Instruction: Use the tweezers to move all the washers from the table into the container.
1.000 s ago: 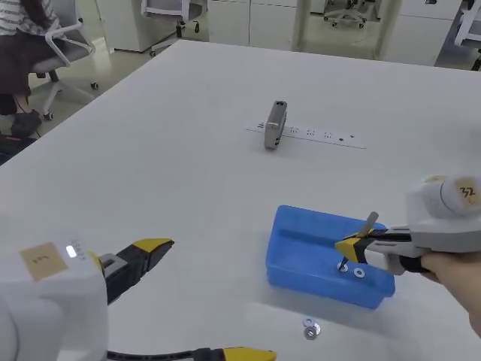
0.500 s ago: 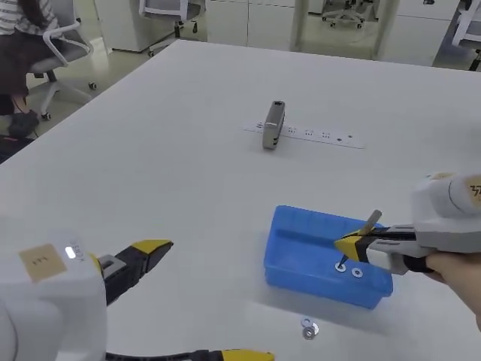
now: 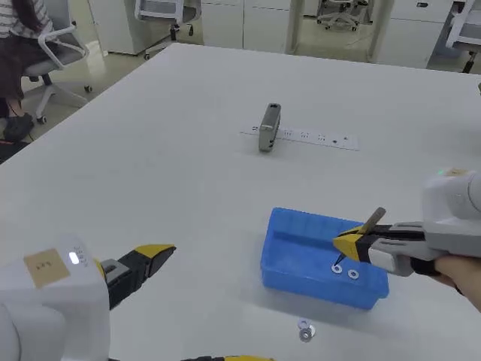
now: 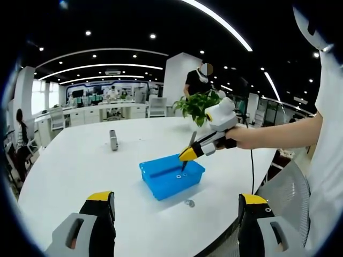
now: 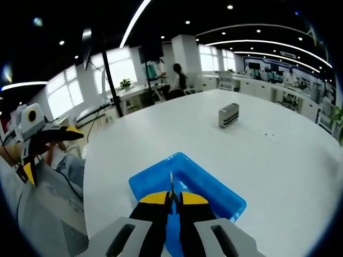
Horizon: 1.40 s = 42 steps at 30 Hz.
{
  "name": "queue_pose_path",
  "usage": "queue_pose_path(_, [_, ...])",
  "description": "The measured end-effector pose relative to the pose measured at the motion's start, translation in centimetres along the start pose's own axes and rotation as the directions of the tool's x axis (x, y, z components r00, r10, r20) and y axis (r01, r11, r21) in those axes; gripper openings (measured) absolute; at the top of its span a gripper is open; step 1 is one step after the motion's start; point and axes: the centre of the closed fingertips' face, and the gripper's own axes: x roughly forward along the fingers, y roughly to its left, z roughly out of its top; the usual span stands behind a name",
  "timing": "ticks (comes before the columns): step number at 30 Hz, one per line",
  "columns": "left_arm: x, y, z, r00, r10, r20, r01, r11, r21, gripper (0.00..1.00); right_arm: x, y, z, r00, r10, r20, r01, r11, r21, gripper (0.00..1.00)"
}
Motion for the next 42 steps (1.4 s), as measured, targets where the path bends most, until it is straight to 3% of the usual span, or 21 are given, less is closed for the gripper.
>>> queue_pose_path(20, [0.2,-0.4,-0.3,0.9998,-0.015,-0.013,0.015,1.000,0.003,0.98,-1.8,2.9,1.4,0.9959,0.055,0.071,-0.058,0.998,0.035,0.04])
queue_pose_path(28, [0.3,-0.4,-0.3,0.9998,-0.014,-0.017,0.014,1.000,0.005,0.97,-1.8,4.3,1.0,0.9944,0.090,0.055,-0.091,0.995,0.027,0.04])
queue_pose_path(42, [0.2,-0.4,-0.4,0.9997,-0.015,-0.018,0.015,1.000,0.003,0.97,-1.0,5.8,-1.3,0.9896,0.144,-0.001,-0.144,0.989,0.037,0.04])
